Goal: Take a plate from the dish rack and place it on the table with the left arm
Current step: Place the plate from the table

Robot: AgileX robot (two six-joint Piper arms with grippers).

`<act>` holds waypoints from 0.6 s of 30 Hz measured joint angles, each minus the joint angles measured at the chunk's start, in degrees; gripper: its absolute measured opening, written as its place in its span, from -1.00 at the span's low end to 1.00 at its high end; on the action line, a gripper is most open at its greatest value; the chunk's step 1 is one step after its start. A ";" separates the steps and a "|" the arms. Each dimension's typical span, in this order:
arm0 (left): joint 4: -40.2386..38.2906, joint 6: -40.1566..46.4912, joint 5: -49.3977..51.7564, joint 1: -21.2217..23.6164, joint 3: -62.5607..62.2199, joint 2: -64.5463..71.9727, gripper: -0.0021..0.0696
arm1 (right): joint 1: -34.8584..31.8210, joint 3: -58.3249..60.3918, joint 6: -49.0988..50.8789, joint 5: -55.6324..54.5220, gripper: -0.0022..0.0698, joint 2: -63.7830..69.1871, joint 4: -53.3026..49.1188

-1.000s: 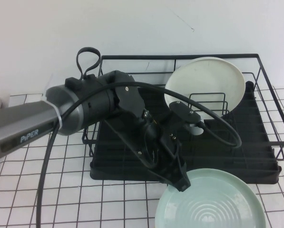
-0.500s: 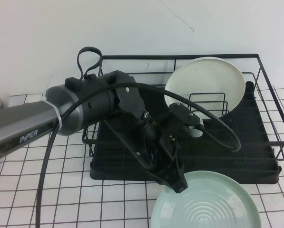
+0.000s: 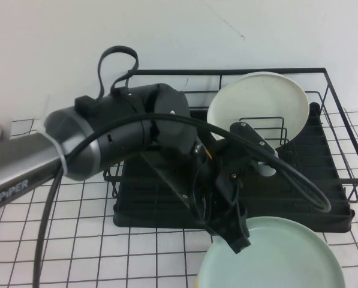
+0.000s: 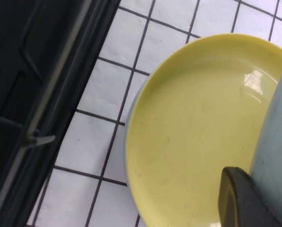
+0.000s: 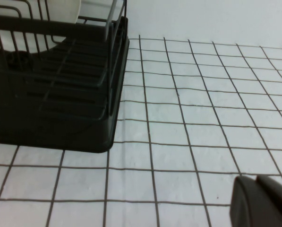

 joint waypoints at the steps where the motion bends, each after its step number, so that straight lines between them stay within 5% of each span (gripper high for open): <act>1: 0.00 -0.11 0.00 -0.14 0.00 0.42 -0.82 | 0.00 0.00 0.00 0.00 -0.94 0.00 0.00; 18: 2.55 -1.55 -1.48 -0.14 0.00 4.88 -0.77 | 0.00 0.00 0.00 0.00 -0.94 0.00 0.00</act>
